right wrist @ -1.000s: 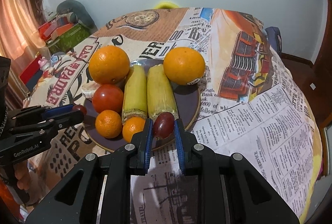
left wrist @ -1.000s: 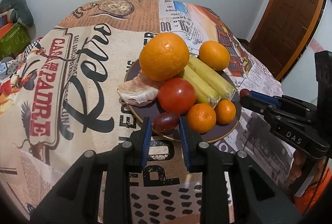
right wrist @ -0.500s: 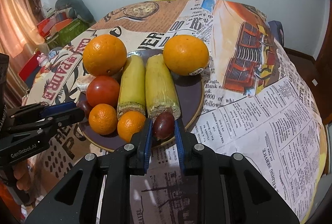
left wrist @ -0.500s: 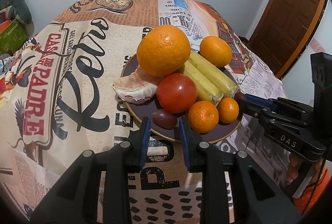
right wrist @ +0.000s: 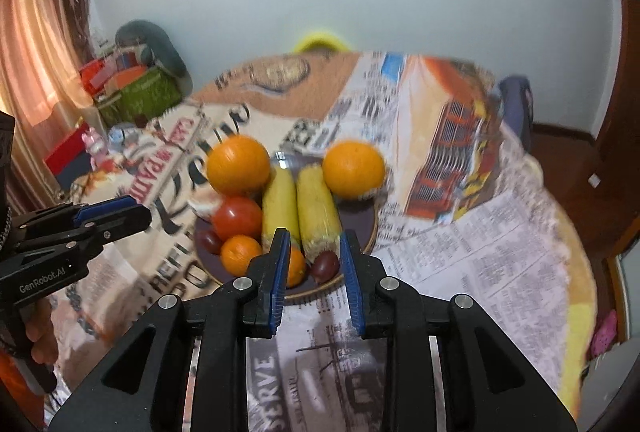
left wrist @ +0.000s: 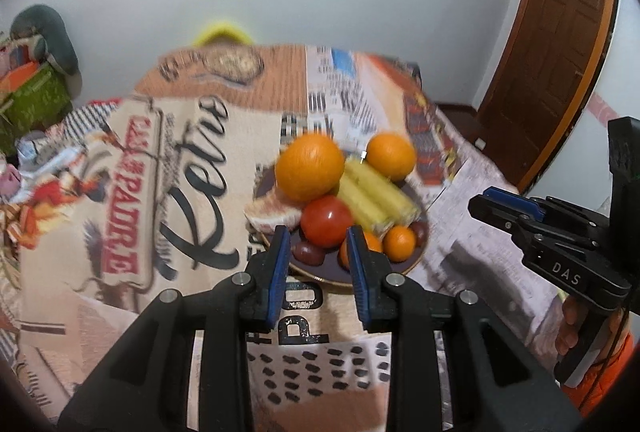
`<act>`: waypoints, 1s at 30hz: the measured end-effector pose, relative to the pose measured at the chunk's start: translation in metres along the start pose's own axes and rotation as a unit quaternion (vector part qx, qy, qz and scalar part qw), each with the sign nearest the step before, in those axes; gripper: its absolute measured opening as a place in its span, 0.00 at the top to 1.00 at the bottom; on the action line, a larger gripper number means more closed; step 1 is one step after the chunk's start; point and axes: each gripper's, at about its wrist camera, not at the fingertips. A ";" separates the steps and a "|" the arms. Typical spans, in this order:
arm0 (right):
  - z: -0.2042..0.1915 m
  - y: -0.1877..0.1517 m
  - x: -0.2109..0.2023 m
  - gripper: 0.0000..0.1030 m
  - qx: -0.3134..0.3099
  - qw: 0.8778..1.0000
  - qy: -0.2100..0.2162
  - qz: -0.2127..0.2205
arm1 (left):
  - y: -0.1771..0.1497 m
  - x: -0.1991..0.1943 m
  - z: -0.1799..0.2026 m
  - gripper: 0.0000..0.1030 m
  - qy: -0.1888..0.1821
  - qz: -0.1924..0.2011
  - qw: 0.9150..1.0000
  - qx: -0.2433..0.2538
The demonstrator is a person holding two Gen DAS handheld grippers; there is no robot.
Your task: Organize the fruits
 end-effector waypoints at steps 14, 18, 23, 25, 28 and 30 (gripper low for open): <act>-0.051 0.057 -0.157 0.74 -0.026 0.982 0.013 0.185 | 0.052 -0.176 0.035 0.72 0.015 0.192 0.981 0.021; -0.066 0.058 -0.190 0.64 -0.032 0.973 0.011 0.228 | 0.053 -0.214 0.043 0.67 0.018 0.231 0.972 0.025; -0.078 0.054 -0.211 0.39 -0.033 0.964 0.003 0.265 | 0.049 -0.243 0.049 0.49 0.026 0.271 0.962 0.033; -0.080 0.052 -0.213 0.31 -0.033 0.962 -0.003 0.272 | 0.047 -0.250 0.050 0.42 0.030 0.279 0.959 0.036; -0.084 0.050 -0.211 0.23 -0.037 0.961 -0.009 0.274 | 0.046 -0.254 0.050 0.35 0.027 0.280 0.959 0.032; -0.085 0.050 -0.209 0.18 -0.041 0.960 -0.015 0.275 | 0.045 -0.257 0.049 0.32 0.027 0.281 0.959 0.032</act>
Point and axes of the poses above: each gripper's, at about its wrist camera, not at the fingertips, and x roughly the way its jaws point, z to its right, y to its top, and after that the axes turned 14 degrees about z, right-handed
